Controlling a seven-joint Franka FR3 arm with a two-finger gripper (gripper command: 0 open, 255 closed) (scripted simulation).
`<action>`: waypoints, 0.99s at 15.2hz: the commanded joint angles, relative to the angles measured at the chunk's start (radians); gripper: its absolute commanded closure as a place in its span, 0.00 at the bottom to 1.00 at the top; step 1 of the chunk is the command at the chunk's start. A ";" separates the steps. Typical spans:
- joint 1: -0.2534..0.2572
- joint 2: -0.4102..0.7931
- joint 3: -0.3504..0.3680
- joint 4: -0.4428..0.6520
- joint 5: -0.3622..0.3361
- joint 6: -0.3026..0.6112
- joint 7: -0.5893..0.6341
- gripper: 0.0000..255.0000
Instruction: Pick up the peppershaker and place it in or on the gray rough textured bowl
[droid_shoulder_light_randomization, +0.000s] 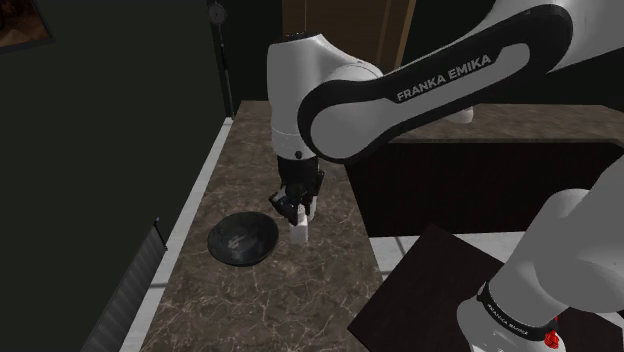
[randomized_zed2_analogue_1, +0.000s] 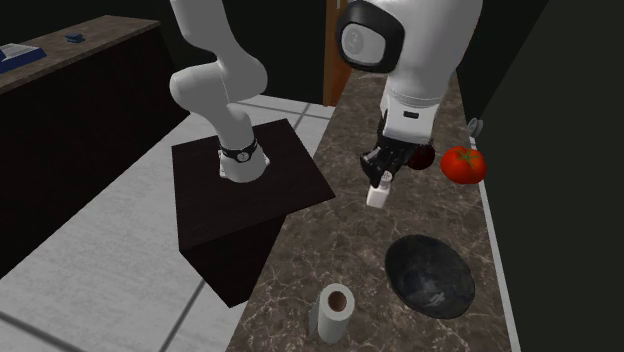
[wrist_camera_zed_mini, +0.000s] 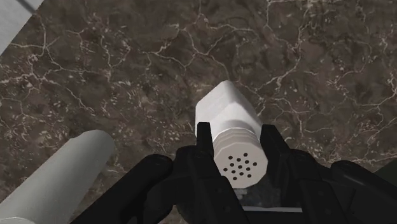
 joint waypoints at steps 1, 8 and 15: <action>-0.012 0.087 0.006 0.092 -0.044 -0.013 0.021 1.00; 0.008 0.374 0.001 0.454 -0.185 -0.121 0.085 1.00; 0.056 0.566 -0.021 0.694 -0.262 -0.186 0.106 1.00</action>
